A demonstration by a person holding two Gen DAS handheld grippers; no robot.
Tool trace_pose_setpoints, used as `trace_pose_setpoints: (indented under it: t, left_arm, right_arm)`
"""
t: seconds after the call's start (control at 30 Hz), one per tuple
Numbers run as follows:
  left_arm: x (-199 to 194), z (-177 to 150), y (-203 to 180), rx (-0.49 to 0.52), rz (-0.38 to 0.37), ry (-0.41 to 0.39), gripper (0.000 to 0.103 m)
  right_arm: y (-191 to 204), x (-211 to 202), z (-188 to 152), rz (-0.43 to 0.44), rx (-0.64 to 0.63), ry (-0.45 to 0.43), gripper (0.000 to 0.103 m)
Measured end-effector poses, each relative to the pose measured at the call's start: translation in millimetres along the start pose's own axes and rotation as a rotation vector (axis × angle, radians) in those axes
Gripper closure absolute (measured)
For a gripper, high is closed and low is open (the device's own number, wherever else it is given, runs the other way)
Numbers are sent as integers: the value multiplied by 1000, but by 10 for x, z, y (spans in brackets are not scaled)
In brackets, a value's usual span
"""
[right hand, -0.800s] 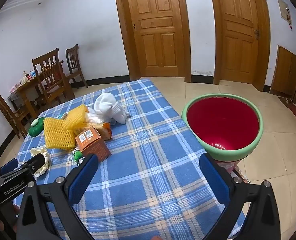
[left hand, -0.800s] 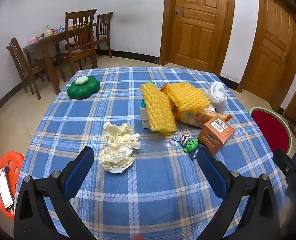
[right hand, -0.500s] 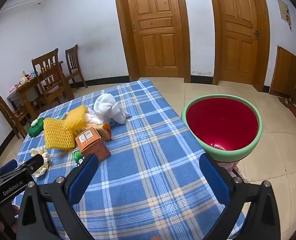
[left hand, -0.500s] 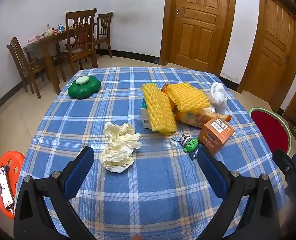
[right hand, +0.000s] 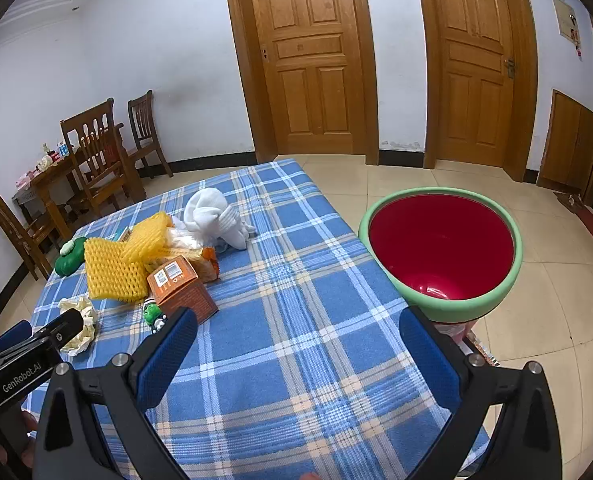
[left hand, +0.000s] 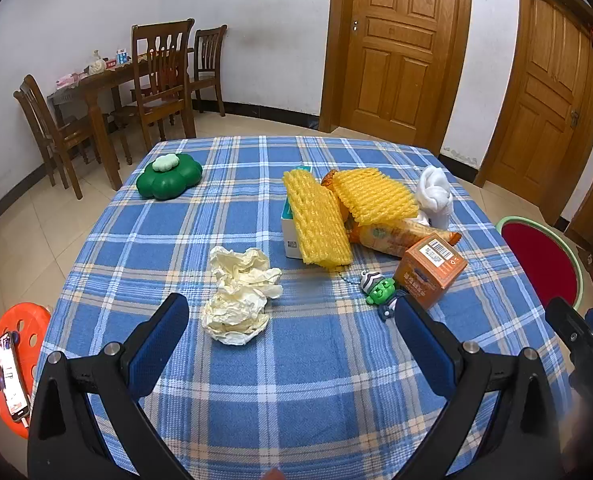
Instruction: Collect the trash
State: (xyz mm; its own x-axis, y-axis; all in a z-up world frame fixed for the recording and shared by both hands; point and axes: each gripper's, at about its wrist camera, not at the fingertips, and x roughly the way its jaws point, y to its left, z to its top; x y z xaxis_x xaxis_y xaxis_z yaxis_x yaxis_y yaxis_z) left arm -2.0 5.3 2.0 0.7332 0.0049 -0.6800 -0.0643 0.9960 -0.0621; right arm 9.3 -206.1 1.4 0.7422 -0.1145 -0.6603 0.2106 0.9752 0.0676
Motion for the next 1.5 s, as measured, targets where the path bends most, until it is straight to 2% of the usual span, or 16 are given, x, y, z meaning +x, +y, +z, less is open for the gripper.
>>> trace_pose_setpoints:
  t: [1.5]
  left_arm:
    - [-27, -2, -2, 1, 0, -3, 2]
  right_arm:
    - [-40, -14, 7, 6, 8, 6, 0]
